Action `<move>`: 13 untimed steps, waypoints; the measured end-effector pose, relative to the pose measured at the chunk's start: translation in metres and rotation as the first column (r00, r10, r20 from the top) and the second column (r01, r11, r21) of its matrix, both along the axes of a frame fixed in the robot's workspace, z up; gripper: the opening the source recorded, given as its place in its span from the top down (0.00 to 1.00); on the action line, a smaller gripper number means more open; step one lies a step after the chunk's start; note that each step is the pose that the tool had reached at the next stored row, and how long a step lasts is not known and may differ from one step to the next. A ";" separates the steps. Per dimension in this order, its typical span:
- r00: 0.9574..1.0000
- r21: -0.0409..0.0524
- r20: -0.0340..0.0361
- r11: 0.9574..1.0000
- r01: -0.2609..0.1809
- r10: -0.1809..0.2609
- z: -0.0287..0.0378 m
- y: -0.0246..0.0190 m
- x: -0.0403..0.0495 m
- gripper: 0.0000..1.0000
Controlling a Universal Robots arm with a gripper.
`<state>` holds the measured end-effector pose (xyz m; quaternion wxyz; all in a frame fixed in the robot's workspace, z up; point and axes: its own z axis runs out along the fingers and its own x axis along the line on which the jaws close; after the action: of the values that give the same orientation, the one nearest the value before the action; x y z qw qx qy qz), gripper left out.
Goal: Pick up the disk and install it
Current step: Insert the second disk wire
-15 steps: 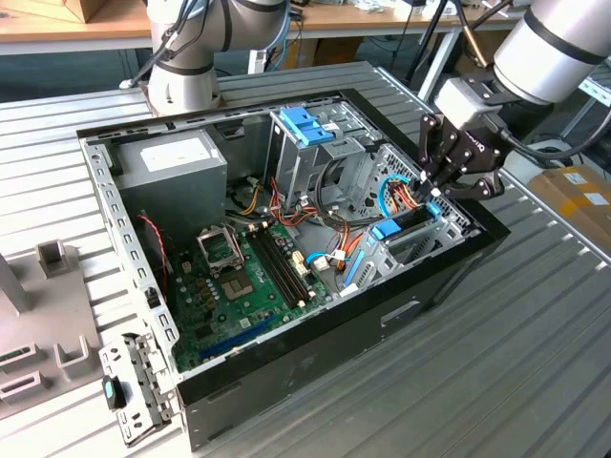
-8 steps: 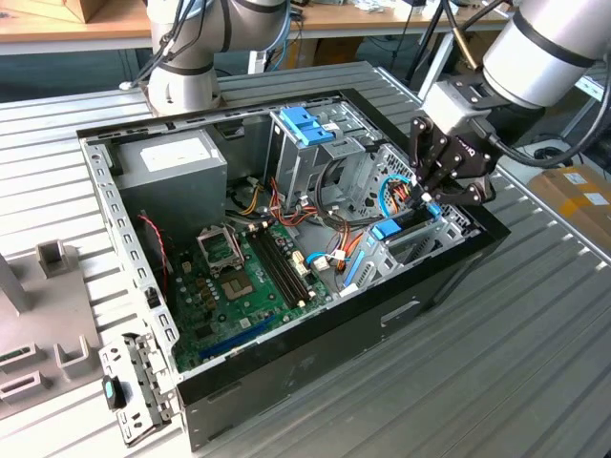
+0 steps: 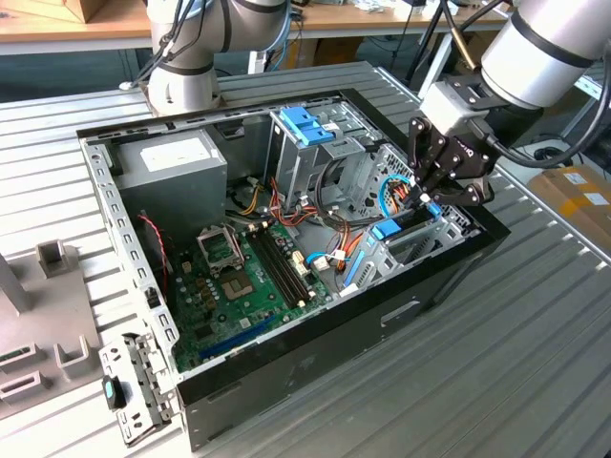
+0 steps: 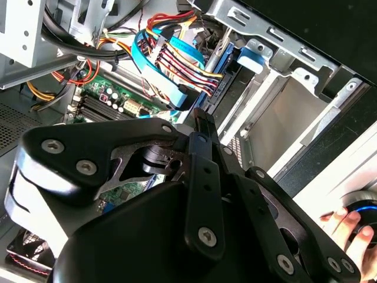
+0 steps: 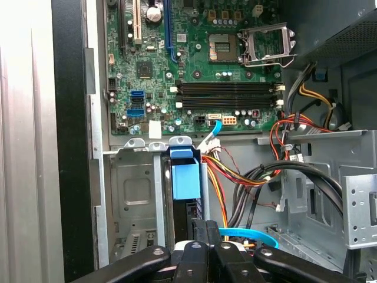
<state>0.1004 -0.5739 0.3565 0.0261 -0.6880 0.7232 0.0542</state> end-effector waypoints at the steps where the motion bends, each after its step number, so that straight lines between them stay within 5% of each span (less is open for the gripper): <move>1: 1.000 0.000 0.000 1.000 0.000 0.000 0.0000 0.0000 0.0000 0.89; 7: 1.000 0.000 0.000 1.000 0.000 0.000 0.0004 0.0000 -0.0002 0.89; 13: 1.000 0.000 0.000 1.000 0.000 0.000 0.0137 0.0024 -0.0002 0.89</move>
<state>0.1002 -0.5715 0.3703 0.0262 -0.6880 0.7232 0.0542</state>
